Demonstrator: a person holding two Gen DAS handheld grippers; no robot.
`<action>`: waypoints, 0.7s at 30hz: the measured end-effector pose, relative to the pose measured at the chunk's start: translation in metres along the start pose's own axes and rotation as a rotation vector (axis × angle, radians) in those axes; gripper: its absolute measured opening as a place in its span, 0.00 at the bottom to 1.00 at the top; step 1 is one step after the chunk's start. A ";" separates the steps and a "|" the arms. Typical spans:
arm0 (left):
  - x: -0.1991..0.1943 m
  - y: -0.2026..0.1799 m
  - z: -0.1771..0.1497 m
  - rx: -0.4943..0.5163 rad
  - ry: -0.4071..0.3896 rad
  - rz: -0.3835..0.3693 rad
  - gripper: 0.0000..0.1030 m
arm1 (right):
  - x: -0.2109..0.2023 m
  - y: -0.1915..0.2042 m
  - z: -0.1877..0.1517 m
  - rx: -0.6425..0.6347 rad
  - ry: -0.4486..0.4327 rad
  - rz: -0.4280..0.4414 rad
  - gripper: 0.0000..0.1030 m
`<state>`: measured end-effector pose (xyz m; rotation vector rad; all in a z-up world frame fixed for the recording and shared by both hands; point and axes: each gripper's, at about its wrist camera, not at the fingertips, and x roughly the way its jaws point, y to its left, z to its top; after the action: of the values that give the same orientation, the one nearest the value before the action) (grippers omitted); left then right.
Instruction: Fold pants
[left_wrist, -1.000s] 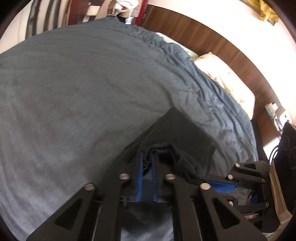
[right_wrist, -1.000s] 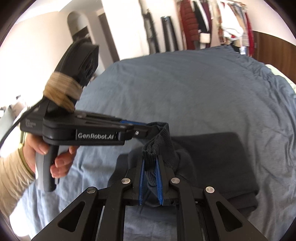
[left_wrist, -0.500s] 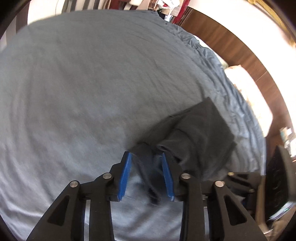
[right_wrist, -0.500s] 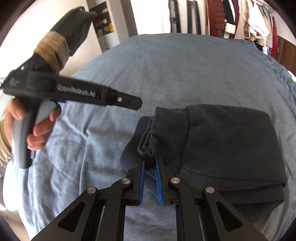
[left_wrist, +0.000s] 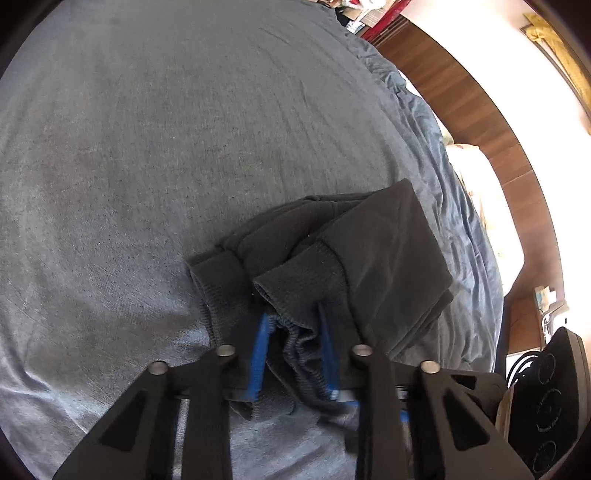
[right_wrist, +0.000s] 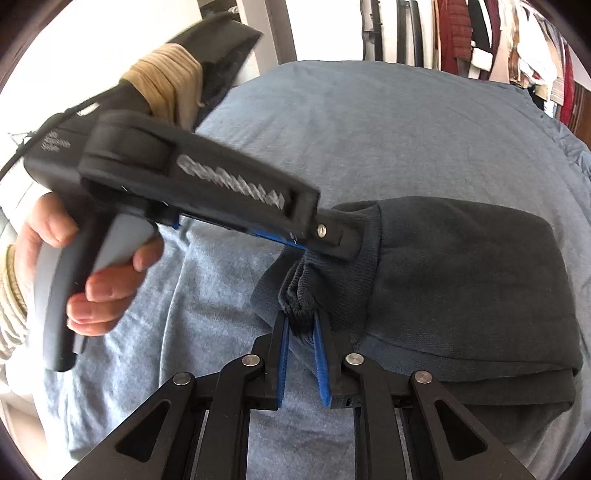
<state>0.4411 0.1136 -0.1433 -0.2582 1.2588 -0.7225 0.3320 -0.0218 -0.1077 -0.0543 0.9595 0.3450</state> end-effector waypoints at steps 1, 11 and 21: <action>-0.003 -0.004 -0.001 0.013 -0.014 0.016 0.18 | 0.000 0.001 0.000 -0.004 0.004 0.004 0.21; -0.033 -0.034 0.001 0.129 -0.115 0.119 0.16 | -0.062 -0.033 -0.002 0.107 -0.087 -0.063 0.35; -0.010 0.003 -0.006 -0.045 -0.075 0.126 0.17 | -0.044 -0.100 0.004 0.379 -0.073 -0.229 0.43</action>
<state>0.4359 0.1236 -0.1390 -0.2381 1.2096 -0.5723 0.3435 -0.1265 -0.0800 0.1916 0.9222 -0.0488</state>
